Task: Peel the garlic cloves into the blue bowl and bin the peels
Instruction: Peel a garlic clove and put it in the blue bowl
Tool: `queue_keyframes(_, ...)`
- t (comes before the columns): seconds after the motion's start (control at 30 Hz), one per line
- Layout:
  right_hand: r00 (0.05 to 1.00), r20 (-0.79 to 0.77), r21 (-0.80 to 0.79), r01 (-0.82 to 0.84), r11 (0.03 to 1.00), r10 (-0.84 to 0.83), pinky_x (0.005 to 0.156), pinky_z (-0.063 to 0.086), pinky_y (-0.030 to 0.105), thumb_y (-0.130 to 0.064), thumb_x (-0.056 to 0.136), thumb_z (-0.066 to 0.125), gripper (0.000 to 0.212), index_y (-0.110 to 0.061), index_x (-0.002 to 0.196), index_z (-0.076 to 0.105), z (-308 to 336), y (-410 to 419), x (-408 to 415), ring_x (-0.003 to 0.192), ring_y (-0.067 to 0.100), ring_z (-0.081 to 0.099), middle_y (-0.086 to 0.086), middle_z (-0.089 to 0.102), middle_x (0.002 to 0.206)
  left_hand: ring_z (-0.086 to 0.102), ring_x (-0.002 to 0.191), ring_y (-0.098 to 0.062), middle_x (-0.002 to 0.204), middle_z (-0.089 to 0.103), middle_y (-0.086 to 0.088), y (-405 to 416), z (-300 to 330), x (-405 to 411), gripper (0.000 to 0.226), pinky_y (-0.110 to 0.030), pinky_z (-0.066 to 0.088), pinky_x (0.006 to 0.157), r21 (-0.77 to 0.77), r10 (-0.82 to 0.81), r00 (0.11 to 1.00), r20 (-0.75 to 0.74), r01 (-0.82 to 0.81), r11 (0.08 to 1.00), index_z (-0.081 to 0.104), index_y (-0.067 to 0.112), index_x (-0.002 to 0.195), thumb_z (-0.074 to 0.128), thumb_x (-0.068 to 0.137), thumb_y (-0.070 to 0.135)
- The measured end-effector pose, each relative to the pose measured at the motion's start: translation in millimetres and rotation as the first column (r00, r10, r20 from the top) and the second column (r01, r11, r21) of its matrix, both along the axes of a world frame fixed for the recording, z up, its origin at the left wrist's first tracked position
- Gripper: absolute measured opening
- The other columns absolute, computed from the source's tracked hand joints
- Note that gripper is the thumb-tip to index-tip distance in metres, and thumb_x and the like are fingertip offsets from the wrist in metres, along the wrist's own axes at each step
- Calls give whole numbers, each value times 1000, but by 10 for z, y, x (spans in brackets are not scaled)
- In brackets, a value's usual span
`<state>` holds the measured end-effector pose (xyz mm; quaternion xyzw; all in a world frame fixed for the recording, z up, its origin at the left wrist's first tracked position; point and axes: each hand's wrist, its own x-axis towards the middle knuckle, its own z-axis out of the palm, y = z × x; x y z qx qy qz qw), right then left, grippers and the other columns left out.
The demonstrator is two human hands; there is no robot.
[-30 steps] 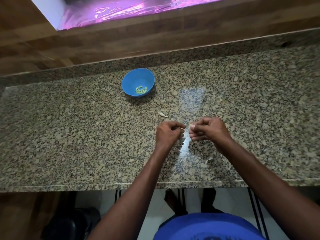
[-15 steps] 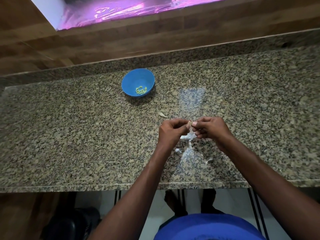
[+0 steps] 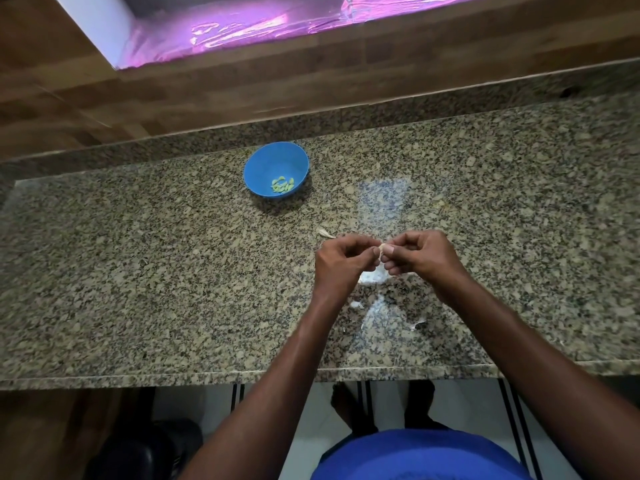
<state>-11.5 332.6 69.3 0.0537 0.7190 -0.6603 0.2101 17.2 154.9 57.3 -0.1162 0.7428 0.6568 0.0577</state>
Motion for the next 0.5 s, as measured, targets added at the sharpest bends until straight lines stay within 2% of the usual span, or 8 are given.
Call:
queue_keyframes(0.2,986,-158,206,-14,978,47,68,64,40,-1,92,71,2,-3,91,71,-34,-21,-54,68,27,73,15,74,78,72,76,-26,86,76,-23,37,6,-23,10,-32,60,73,250,79,986,150,-115,961,79,1,98,76,90,4)
queue_keyframes(0.33,972,-221,338,-3,941,83,65,64,36,-5,92,72,8,-12,88,71,-54,-42,-63,67,20,73,5,74,75,72,70,-21,83,75,-20,60,12,-53,9,-27,60,68,320,78,974,213,-145,936,77,-2,99,73,91,2)
queue_keyframes(0.4,965,-240,349,-18,937,108,64,63,34,-8,92,73,5,-11,89,71,-45,-29,-60,67,19,73,5,74,76,71,70,-20,83,75,-21,52,22,-58,11,-26,60,67,300,63,978,200,-122,946,76,-4,101,72,93,3)
queue_keyframes(0.5,975,-205,227,-43,973,90,66,63,37,-8,93,72,6,-3,90,71,-6,11,-55,69,24,73,14,74,78,73,77,-23,88,77,-18,15,61,-48,15,-29,60,72,163,-22,997,80,9,987,77,1,104,73,94,12)
